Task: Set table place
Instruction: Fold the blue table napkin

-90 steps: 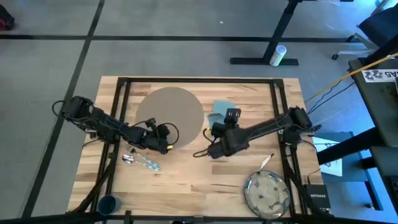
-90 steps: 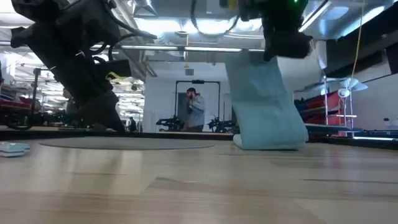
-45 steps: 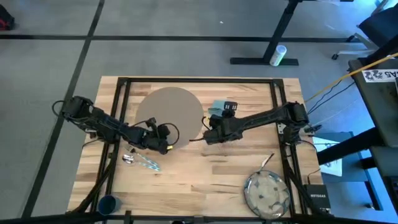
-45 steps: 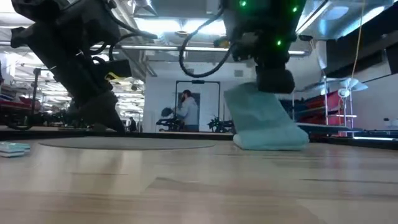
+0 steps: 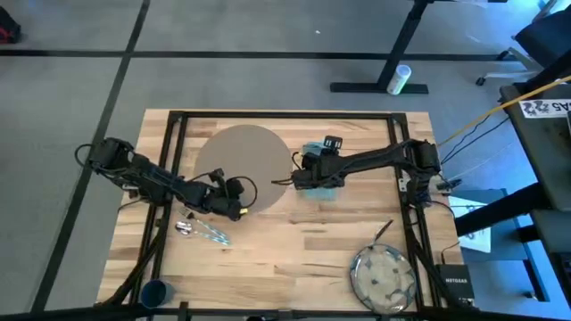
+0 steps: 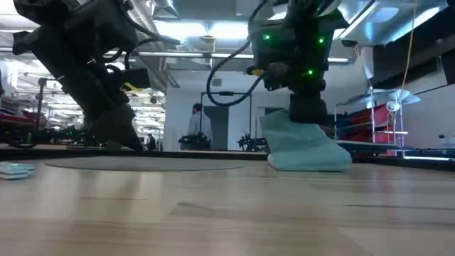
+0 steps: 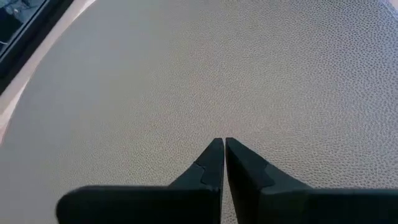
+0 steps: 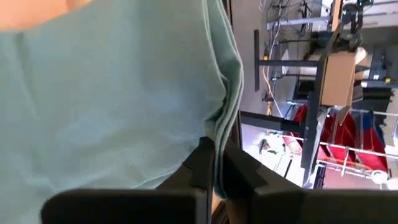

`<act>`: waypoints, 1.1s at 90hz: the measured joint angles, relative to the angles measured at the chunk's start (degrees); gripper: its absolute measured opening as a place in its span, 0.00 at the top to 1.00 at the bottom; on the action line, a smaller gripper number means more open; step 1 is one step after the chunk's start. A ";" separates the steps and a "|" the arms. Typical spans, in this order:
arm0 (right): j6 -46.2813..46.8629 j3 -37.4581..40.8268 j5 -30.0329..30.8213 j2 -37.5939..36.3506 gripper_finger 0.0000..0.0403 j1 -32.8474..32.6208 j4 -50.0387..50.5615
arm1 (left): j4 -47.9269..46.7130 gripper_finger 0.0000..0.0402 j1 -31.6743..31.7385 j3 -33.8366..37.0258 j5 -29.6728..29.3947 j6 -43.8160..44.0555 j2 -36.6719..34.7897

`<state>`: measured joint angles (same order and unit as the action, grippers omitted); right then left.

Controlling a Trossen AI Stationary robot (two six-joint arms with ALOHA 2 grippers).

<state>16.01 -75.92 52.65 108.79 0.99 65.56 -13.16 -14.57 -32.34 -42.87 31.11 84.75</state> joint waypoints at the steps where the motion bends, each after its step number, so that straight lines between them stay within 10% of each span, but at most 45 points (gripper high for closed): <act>1: 0.00 0.00 0.17 -0.01 0.94 -0.01 0.00 | 0.11 1.00 0.00 0.00 0.00 0.00 0.00; 40: 0.13 -0.02 0.64 0.00 0.63 -0.17 0.23 | 0.38 1.00 0.74 0.00 -0.02 -0.02 0.00; 79: 2.90 -3.86 1.59 0.00 0.58 -0.76 14.06 | 0.75 1.00 0.74 0.00 -0.02 -0.63 0.00; 99: -8.08 -7.23 -12.80 0.00 0.64 -3.47 17.61 | 7.05 1.00 0.74 0.02 0.02 -6.28 0.00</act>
<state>7.93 -83.15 39.85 108.79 -2.48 83.17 -6.11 -13.82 -32.32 -42.86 24.84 84.75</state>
